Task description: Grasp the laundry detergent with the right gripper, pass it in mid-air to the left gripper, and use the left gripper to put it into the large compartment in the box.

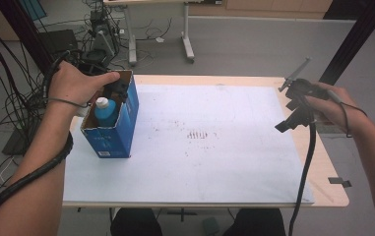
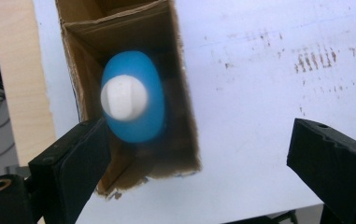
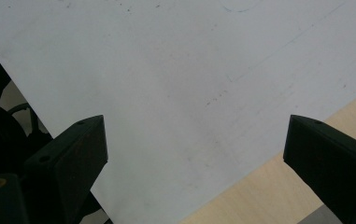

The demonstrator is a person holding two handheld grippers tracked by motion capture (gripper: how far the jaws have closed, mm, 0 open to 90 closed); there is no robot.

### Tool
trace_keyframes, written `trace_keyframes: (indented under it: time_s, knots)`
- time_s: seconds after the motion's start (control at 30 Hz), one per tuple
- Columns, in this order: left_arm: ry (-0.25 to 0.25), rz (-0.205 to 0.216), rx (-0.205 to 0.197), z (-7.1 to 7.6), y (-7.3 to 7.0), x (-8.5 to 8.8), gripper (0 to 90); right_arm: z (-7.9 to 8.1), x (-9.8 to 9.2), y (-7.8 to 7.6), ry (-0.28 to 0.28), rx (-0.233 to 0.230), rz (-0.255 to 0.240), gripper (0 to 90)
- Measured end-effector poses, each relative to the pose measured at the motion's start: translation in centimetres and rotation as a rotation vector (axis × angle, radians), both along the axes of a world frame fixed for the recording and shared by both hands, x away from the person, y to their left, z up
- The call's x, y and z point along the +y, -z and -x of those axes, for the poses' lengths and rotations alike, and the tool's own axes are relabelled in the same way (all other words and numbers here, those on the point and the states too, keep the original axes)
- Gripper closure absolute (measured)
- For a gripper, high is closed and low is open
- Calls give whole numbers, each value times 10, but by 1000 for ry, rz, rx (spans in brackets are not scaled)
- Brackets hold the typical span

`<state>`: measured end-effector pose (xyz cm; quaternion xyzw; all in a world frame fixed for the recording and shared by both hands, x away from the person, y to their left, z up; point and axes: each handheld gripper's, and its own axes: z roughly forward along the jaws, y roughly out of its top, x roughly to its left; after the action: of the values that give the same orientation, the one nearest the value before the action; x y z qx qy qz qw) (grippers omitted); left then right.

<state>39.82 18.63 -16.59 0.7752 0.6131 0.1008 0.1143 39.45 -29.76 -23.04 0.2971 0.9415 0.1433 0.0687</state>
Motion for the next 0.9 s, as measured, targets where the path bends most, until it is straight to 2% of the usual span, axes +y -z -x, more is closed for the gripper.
trace_keyframes:
  time_s: [0.13, 0.2, 0.33, 0.4, 0.47, 0.63, 0.9]
  knots:
    - [54, 6, -6, 9, -10, -16, 58, 0, 0, 0, -3, -2, -1, 61]
    - [98, 15, -1, 16, -14, -26, 55, 0, 0, 0, -3, -2, 1, 61]
    - [145, -2, 16, 24, -15, -40, 50, 0, 0, -1, -1, 0, 1, 61]
    - [168, 6, 25, 27, -15, -45, 52, 1, 0, -1, -2, -1, 1, 61]
    - [197, 7, 39, 31, -14, -50, 55, 0, 0, 0, -3, -1, 2, 61]
    - [263, -21, 76, 40, -8, -65, 55, 0, -1, -1, 4, 0, 4, 61]
    - [315, -30, 105, 50, 7, -81, 51, 0, -3, 0, 8, 5, 7, 61]
